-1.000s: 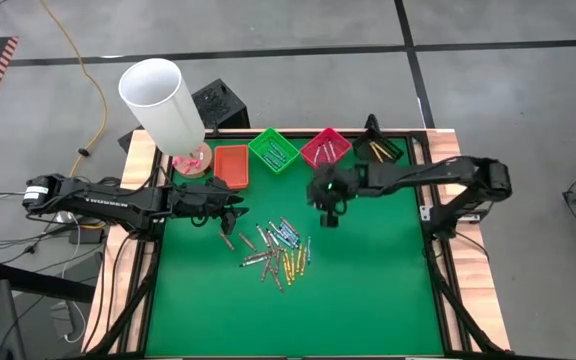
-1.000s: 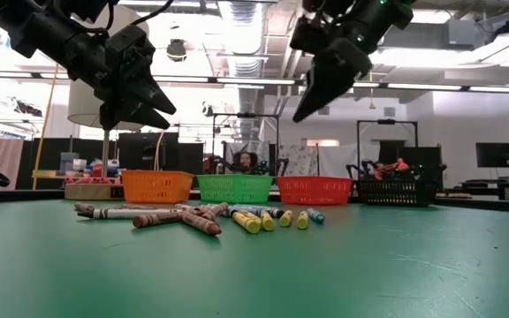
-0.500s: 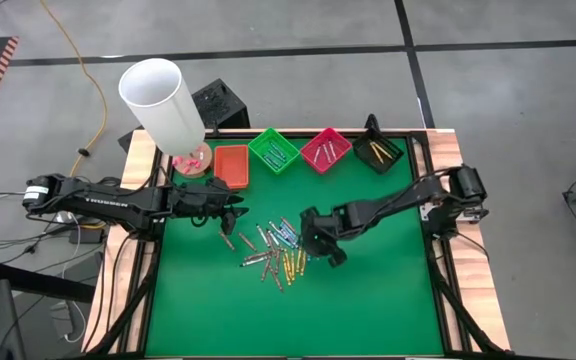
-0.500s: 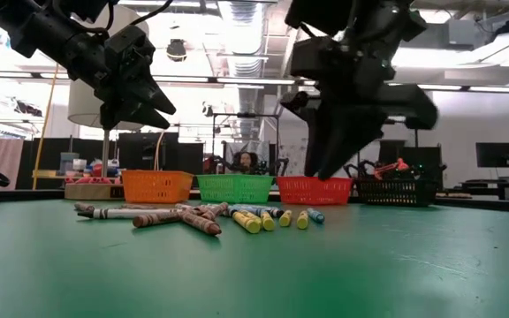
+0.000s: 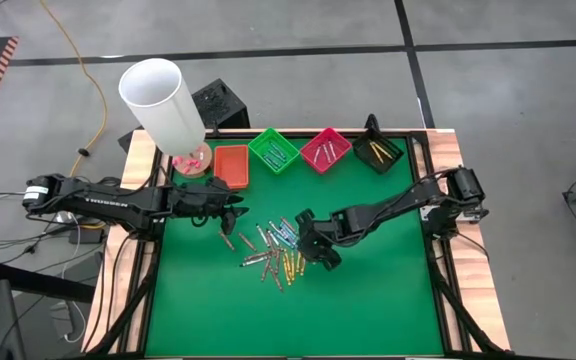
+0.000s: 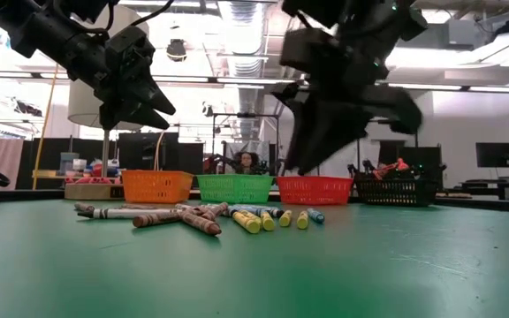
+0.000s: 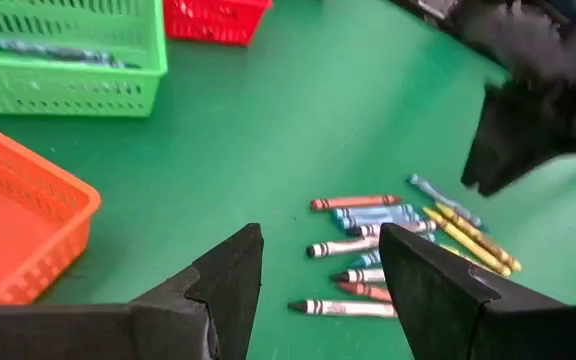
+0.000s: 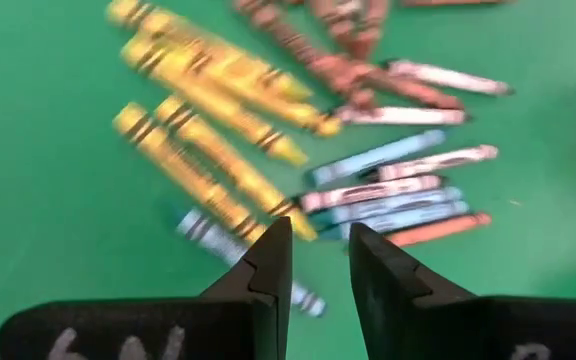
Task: Sort crayons
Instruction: Put the brown crayon into the orange bin
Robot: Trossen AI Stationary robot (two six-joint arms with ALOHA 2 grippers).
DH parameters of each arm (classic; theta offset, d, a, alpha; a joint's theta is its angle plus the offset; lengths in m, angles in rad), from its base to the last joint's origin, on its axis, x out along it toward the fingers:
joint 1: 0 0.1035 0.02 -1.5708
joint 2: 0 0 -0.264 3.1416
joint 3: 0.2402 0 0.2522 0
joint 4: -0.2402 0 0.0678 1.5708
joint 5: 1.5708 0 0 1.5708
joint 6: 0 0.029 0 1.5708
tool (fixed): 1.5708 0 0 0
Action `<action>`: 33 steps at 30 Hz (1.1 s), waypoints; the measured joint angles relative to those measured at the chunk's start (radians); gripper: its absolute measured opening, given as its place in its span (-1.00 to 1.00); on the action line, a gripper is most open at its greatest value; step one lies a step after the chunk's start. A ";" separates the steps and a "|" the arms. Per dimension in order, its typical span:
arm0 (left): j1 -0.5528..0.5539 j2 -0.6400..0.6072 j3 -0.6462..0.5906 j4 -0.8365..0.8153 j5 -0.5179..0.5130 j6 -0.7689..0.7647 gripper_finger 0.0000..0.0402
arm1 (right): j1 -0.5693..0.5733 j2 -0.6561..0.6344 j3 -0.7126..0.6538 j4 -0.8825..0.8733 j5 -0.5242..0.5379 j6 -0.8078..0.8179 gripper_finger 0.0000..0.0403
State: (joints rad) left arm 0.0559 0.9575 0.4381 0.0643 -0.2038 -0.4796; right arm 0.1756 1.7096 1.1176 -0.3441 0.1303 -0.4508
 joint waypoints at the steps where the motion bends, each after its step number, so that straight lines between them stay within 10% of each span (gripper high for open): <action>1: 0.000 0.000 0.000 -0.013 0.016 0.004 -0.04 | -0.002 -0.003 0.004 -0.002 0.002 0.026 -0.51; 23: -0.246 0.000 0.077 -0.400 -0.013 0.041 -0.04 | 0.015 -0.011 0.184 -0.100 0.029 0.164 -0.52; 33: -0.312 0.000 0.122 -0.528 -0.046 -0.195 -0.04 | -0.064 0.013 0.192 0.144 0.187 0.578 -0.52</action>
State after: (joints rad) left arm -0.2565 0.9577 0.5602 -0.4637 -0.2501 -0.6750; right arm 0.1112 1.7229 1.3098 -0.2001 0.3172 0.1269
